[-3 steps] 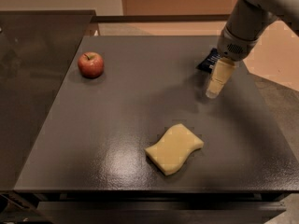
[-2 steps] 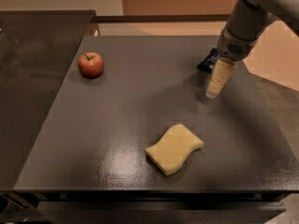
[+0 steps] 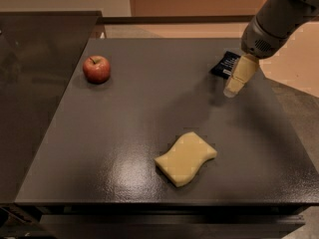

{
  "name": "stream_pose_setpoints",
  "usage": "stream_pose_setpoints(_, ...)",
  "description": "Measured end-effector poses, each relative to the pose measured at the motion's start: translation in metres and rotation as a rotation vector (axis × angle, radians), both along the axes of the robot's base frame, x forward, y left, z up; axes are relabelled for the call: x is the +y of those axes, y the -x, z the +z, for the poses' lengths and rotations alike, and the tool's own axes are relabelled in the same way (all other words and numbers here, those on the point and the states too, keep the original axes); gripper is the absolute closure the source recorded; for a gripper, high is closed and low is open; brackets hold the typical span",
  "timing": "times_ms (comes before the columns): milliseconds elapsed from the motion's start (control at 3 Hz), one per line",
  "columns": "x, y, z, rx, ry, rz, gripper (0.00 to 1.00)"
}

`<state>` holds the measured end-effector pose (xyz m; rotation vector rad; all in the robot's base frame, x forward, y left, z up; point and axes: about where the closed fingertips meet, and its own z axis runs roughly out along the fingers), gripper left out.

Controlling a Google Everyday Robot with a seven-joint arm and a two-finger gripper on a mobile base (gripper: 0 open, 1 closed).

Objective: Move rxbar blueberry near sponge

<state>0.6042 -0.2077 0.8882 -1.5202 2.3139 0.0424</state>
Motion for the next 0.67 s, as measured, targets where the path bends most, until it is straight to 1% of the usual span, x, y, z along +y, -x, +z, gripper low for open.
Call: stream_pose_setpoints(667, -0.004, -0.026, 0.024, -0.074, -0.201, -0.007, 0.00)
